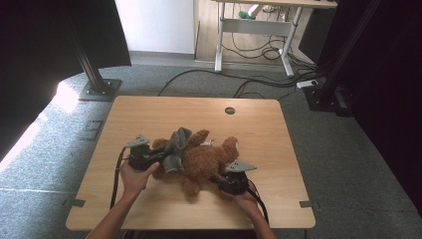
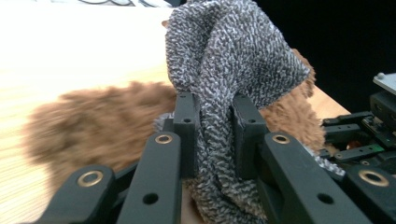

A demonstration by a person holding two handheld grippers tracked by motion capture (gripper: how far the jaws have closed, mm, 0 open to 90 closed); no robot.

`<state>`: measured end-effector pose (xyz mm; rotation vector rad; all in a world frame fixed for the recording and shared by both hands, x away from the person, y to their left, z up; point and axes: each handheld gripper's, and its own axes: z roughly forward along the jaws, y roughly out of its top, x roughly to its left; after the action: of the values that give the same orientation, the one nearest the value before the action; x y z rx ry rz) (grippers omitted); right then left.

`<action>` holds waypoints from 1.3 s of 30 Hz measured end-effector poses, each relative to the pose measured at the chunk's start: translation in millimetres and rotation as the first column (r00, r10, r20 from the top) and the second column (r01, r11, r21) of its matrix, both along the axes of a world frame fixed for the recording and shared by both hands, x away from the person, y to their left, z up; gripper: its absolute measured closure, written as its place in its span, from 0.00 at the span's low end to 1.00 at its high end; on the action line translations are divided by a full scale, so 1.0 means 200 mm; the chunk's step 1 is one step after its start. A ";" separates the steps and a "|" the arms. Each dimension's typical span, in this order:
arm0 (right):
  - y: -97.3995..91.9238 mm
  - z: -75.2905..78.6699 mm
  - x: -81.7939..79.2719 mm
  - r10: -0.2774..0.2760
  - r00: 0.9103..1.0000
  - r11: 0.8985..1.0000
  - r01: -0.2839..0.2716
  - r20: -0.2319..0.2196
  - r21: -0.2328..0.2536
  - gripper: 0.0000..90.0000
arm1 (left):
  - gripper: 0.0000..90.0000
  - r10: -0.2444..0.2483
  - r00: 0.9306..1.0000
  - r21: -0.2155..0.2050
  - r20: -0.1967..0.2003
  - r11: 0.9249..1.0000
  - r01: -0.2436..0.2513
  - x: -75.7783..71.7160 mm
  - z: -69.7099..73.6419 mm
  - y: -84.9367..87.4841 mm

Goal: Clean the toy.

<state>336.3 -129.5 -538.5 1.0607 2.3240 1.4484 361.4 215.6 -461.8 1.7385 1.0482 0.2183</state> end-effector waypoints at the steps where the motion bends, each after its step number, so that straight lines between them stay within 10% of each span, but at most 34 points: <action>1: 0.00 0.00 0.00 -0.001 1.000 1.000 0.001 0.000 0.000 0.77 | 0.83 0.008 1.000 -0.006 -0.003 1.000 -0.008 0.00 -0.01 0.03; 10: 0.00 0.00 0.00 -0.003 1.000 1.000 0.003 0.007 -0.001 0.76 | 0.83 0.078 0.996 0.001 -0.050 0.997 -0.078 0.00 -0.08 0.18; 16: -0.01 -0.01 0.00 -0.001 1.000 1.000 0.001 0.008 0.005 0.77 | 0.83 0.059 0.998 -0.025 -0.016 0.998 -0.060 -0.01 0.01 0.14; 23: 0.00 -0.01 0.00 0.001 1.000 1.000 0.000 0.027 -0.011 0.77 | 0.83 -0.074 0.997 -0.045 0.026 0.996 0.075 0.00 0.13 -0.14; 35: 0.00 -0.01 -0.01 -0.001 1.000 1.000 0.001 0.031 -0.008 0.77 | 0.83 -0.237 0.972 0.082 0.003 0.968 0.236 0.07 0.08 -0.74; 39: 0.00 -0.01 -0.01 -0.003 1.000 1.000 0.003 0.029 -0.005 0.76 | 0.83 -0.219 0.976 0.202 -0.005 0.955 0.216 0.10 0.03 -0.81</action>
<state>334.8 -130.4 -541.2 1.0337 2.3043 1.4460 380.9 53.1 -455.6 2.0155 0.8356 0.2053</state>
